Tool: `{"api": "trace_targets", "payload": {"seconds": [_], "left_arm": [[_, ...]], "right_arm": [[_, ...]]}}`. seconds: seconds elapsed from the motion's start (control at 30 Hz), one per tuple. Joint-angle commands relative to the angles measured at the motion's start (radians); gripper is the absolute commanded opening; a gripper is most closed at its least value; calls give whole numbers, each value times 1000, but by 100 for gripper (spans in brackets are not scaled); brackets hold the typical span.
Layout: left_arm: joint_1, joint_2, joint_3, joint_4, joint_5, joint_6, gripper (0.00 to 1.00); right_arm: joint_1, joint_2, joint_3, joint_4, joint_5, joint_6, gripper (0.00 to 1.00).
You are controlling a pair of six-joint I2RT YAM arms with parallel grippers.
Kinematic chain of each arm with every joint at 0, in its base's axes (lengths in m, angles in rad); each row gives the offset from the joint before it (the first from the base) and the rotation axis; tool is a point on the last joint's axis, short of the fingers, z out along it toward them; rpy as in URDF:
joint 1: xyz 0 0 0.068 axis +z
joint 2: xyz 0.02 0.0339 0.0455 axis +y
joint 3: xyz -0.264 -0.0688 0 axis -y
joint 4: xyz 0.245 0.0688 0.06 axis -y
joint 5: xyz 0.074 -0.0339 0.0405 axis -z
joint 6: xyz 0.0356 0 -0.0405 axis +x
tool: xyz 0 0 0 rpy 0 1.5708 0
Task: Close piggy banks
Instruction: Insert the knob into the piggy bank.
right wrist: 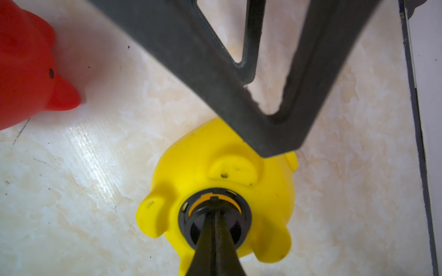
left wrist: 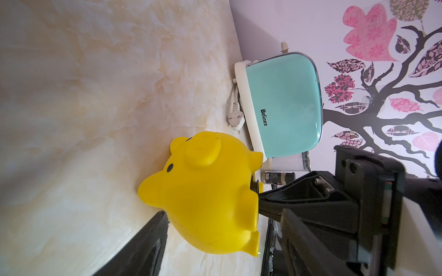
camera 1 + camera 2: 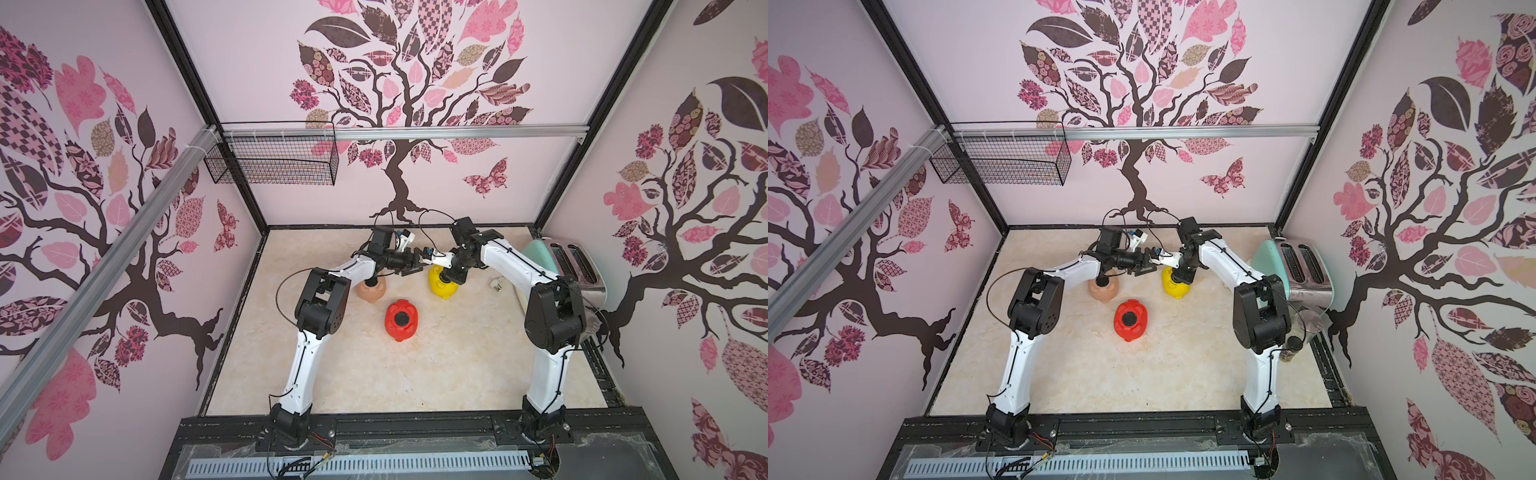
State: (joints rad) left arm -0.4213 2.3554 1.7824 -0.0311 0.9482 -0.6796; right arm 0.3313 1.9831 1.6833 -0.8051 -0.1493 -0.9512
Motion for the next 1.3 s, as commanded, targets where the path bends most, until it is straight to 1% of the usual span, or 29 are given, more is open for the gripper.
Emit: {"api": "trace_targets", "payload": {"seconds": [0.0, 0.33, 0.67, 0.97, 1.27], "left_arm": [[-7, 31, 29, 12, 11, 2, 76], [-8, 37, 35, 8, 14, 1, 76], [-8, 38, 36, 8, 15, 2, 76], [-10, 44, 41, 7, 15, -2, 77], [-13, 45, 44, 4, 13, 0, 77]], "right_arm": [[-2, 26, 19, -22, -3, -14, 0], [-2, 60, 15, -25, 7, -22, 0], [-2, 70, 17, -35, -10, -30, 0], [0, 66, 5, -43, 4, -73, 0], [4, 76, 1, -39, 47, -94, 0]]}}
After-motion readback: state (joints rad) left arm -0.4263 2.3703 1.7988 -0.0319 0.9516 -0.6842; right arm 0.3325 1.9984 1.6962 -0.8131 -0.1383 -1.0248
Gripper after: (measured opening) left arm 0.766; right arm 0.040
